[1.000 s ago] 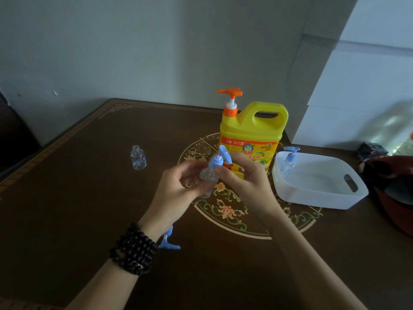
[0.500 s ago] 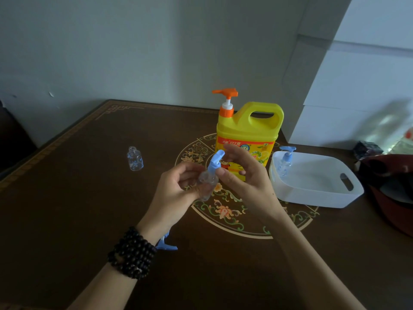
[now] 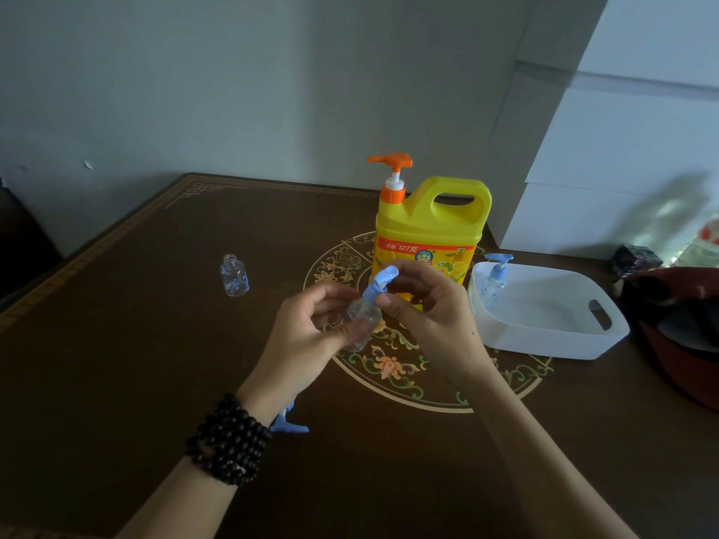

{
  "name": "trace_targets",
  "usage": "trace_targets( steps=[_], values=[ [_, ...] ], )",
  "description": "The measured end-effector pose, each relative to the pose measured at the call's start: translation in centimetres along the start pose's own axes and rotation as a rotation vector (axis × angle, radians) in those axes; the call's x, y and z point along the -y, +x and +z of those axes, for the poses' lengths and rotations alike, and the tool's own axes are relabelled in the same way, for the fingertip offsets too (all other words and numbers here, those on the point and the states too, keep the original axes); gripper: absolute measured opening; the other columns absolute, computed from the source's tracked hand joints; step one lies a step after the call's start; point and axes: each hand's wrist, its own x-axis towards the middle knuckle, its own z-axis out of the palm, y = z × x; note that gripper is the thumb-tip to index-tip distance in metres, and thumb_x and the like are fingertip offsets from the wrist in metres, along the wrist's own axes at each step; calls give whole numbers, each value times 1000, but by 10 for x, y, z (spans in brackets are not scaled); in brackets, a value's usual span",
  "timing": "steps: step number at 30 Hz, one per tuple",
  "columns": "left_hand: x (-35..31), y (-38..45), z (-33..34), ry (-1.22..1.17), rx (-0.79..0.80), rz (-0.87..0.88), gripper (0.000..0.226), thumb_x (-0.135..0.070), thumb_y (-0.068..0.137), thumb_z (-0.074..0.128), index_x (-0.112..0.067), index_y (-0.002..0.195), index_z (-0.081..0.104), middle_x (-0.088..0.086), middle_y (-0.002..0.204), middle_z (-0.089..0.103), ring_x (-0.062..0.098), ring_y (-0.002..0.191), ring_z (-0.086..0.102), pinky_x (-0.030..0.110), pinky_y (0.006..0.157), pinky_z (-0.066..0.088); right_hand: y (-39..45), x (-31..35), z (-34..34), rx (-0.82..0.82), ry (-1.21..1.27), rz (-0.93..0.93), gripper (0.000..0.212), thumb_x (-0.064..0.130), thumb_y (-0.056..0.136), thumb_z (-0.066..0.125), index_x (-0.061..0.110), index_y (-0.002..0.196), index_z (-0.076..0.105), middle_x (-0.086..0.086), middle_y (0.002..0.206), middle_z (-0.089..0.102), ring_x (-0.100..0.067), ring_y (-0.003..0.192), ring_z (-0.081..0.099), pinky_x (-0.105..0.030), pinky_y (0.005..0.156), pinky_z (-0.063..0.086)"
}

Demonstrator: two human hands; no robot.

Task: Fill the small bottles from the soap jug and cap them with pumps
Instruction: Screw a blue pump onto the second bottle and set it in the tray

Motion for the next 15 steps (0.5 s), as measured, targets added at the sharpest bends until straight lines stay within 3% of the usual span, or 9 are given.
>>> trace_targets(
  steps=[5, 9, 11, 15],
  values=[
    [3, -1, 0, 3, 7, -13, 43, -30, 66, 83, -17, 105, 69, 2, 101, 79, 19, 97, 76, 32, 83, 62, 0, 0, 2, -8, -65, 9, 41, 26, 79, 79, 16, 116, 64, 4, 95, 72, -12, 91, 69, -50, 82, 55],
    [2, -1, 2, -6, 8, -20, 42, -27, 68, 84, -15, 106, 70, 3, 102, 79, 18, 98, 76, 28, 82, 61, 0, -4, -3, 80, 61, 15, 42, 11, 88, 70, 17, 128, 58, -5, 111, 70, -13, 105, 67, -31, 82, 57],
    [0, 0, 2, 2, 6, -13, 42, -29, 67, 85, -16, 105, 70, 3, 102, 79, 17, 97, 75, 28, 84, 60, 0, -4, -4, 96, 76, 15, 42, 1, 91, 65, 19, 127, 58, -7, 111, 71, -10, 103, 68, -23, 78, 54],
    [-2, -1, 4, 1, -5, -11, 43, -30, 65, 85, -17, 103, 70, 0, 100, 79, 14, 94, 75, 25, 78, 60, 3, -6, -1, 13, 19, 23, 35, 6, 82, 76, 18, 113, 63, -1, 99, 75, -14, 97, 71, -32, 79, 57]
  ],
)
